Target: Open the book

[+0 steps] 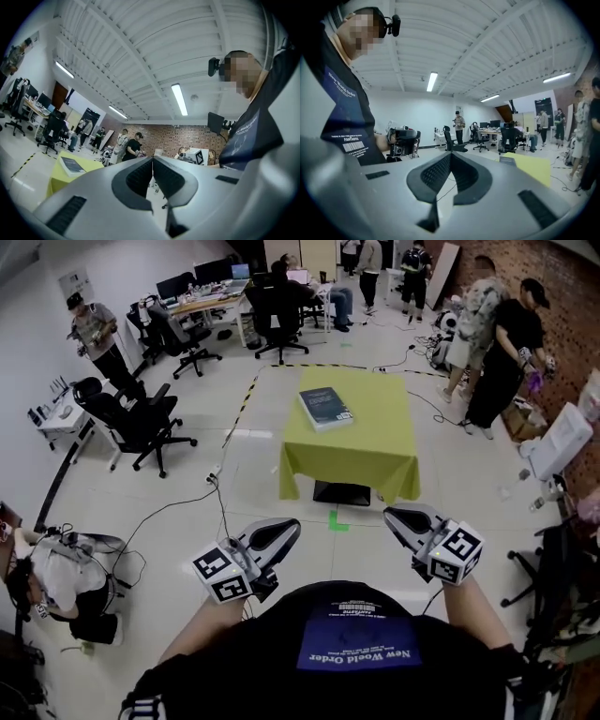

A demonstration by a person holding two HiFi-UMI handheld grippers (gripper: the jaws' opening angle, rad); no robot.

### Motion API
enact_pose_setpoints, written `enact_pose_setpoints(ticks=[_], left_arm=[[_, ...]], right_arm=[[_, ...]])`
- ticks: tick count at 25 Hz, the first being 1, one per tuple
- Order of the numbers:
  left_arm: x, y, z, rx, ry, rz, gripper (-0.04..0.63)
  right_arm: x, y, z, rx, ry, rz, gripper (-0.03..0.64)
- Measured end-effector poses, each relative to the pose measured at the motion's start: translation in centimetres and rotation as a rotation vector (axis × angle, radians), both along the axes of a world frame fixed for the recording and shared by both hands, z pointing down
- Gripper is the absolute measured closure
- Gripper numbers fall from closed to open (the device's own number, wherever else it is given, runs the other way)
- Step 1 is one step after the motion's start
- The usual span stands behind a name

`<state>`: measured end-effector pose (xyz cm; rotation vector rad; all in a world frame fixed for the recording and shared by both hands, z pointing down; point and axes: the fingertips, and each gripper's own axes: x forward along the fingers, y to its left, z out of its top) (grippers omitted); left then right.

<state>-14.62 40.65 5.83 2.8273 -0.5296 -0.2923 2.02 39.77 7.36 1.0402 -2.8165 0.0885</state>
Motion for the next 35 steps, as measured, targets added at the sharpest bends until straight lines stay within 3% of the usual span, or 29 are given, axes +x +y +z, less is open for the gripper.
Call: enact_pose_setpoints(ticks=[9, 13, 16, 22, 29, 31, 35], left_arm=[[-5.5, -13.1, 1.4, -0.004, -0.008, 0.128, 0.589], [-4.5, -16.4, 1.2, -0.023, 0.019, 0.163, 0.589], [-3.4, -18.9, 2.1, -0.043, -0.001, 0.157, 0.589], [0.1, -24.6, 2.3, -0.048, -0.017, 0.085, 0.589], [6.8, -31.4, 0.4, -0.046, -0.01, -0.065, 0.589], [8.6, -32.6, 0.2, -0.046, -0.023, -0.088, 0.589], [11.2, -34.8, 0.4, -0.06, -0.053, -0.102, 0.589]], right_arm=[[-4.9, -10.0, 0.6, -0.009, -0.034, 0.128, 0.629], [-4.9, -13.1, 1.0, -0.037, -0.011, 0.118, 0.629], [-3.5, -16.1, 1.3, -0.053, -0.028, 0.11, 0.629], [-0.3, -23.3, 1.9, -0.039, -0.06, 0.009, 0.629], [4.4, -32.3, 0.3, -0.005, -0.057, -0.209, 0.629], [5.3, -34.1, 0.1, -0.005, -0.066, -0.265, 0.585], [6.8, -37.2, 0.7, -0.024, -0.087, -0.318, 0.577]])
